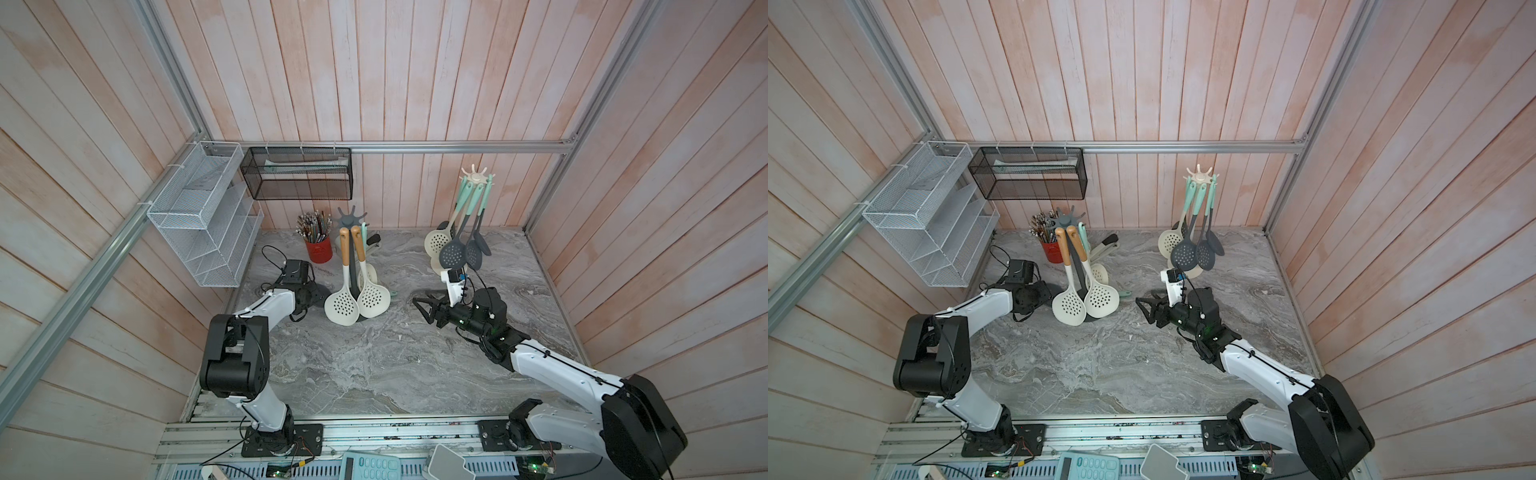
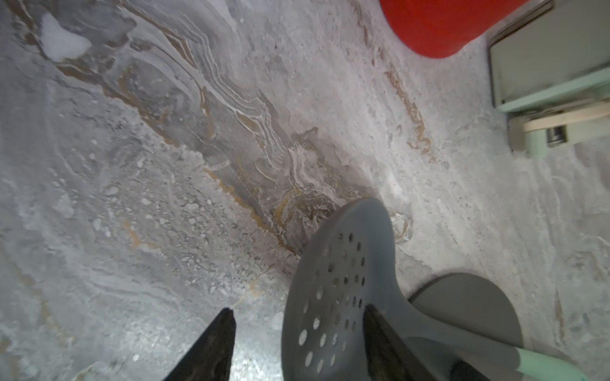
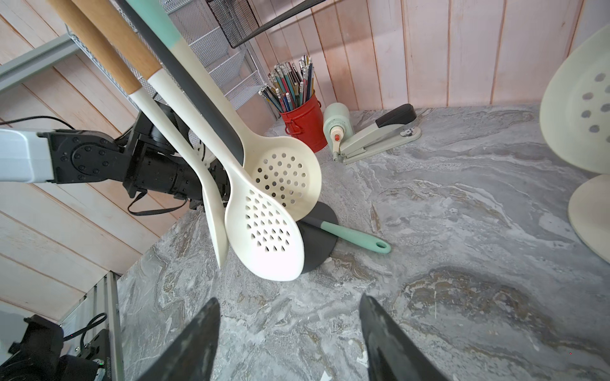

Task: Hang the skimmer on the kitchen utensil rack
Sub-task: Pick up the skimmer from the center of the board.

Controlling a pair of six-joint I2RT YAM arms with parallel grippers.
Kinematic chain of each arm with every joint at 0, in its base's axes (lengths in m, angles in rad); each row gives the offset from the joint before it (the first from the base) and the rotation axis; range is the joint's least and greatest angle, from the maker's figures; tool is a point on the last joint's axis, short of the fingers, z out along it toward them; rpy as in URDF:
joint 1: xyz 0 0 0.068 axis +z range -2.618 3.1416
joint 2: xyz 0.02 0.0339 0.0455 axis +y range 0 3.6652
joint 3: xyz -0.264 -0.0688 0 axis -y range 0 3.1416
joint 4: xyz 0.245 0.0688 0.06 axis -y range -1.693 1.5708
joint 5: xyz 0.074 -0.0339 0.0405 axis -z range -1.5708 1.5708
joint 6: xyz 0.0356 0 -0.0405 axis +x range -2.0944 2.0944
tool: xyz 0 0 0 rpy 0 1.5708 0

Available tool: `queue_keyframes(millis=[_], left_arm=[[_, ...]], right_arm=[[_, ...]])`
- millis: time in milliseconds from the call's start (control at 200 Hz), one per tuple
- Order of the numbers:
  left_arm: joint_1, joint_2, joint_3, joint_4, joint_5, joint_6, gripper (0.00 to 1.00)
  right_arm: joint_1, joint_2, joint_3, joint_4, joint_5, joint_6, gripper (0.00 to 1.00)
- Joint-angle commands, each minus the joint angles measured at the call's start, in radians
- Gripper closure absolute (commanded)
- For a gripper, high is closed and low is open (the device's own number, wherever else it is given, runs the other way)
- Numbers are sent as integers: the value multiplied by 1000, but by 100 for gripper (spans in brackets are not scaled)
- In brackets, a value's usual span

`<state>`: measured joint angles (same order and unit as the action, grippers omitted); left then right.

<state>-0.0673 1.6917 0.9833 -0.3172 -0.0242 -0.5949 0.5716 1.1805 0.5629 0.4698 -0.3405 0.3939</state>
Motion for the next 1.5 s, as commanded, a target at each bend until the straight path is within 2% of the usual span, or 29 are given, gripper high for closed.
queue_keyframes(millis=[0,230,460,585,830,1495], left_arm=[[5,30,-2,41,40,6,41],[8,31,1,55,65,7,57],[19,42,24,51,69,11,79],[26,30,27,47,69,12,85],[31,-24,46,10,47,21,90],[45,-264,46,-32,-12,20,94]], right_arm=[[-12,21,54,-70,27,9,32],[-23,63,138,-139,41,-11,32],[-32,100,198,-161,38,-28,32],[-37,112,223,-175,35,-41,32],[-47,117,233,-170,27,-53,32],[-52,90,223,-161,21,-73,33]])
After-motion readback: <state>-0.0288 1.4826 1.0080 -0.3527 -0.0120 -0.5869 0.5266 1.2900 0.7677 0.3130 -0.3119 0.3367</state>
